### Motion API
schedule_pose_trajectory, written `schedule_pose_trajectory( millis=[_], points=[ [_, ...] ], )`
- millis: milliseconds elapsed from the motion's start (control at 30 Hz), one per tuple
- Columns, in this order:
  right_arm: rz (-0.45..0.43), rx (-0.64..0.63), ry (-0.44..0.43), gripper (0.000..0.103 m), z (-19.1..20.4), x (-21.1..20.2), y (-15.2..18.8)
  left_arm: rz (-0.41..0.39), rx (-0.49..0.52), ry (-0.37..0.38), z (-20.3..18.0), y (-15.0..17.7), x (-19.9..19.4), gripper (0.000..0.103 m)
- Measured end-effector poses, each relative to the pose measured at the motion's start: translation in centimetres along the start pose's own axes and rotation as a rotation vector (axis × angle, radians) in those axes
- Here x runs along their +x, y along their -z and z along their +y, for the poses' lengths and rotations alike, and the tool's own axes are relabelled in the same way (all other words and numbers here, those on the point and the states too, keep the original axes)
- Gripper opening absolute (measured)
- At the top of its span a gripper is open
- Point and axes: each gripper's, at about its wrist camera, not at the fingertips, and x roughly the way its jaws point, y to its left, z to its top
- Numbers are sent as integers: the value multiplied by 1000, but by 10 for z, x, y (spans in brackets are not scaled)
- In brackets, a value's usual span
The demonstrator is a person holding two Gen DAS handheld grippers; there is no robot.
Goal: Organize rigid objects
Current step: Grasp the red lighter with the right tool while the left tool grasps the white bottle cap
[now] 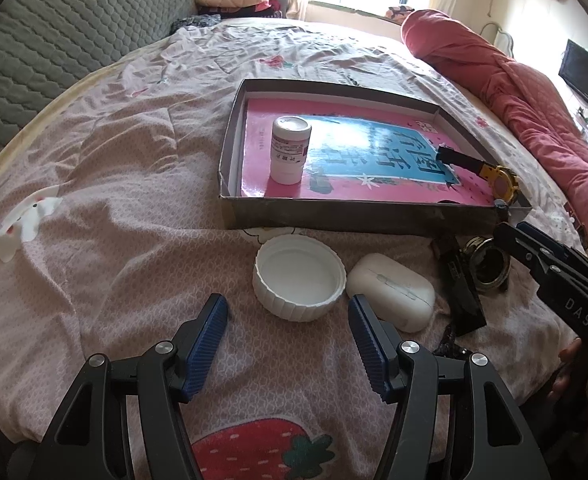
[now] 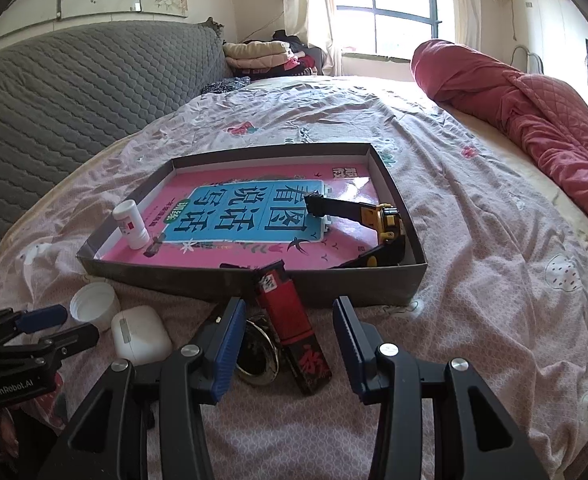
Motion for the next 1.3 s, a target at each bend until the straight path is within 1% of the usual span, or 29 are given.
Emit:
schedule_pose_trajectory(
  millis=[300,500,533,567,600,733,833,1000,1200,1300],
  points=[
    [17,68,-57,45,-14,9,-4,-16,14,-8,-1,-2,8,65],
    [57,168,-144,45,-35,16,-2,-21,14,-5,0,-3,11,65],
    [62,191,-175,42,-40,17,-1,-21,14,-4,0,-3,11,65],
    [64,198,-189,40,-43,17,-1,-21,12,-2,0,-3,12,65],
    [64,200,-198,35,-44,17,-2,-21,10,0,1,-3,12,65],
    [60,224,-242,28,-48,17,-2,-25,9,2,1,-4,13,65],
    [49,211,-245,25,-47,14,-3,-29,10,2,0,-5,15,65],
    [34,189,-256,23,-44,9,-2,-31,-3,16,2,-7,17,65],
    [3,141,-243,20,-39,-2,-3,-40,1,23,1,-9,19,65],
    [-7,145,-246,19,-40,-4,-4,-42,0,32,1,-10,20,65]
  ],
)
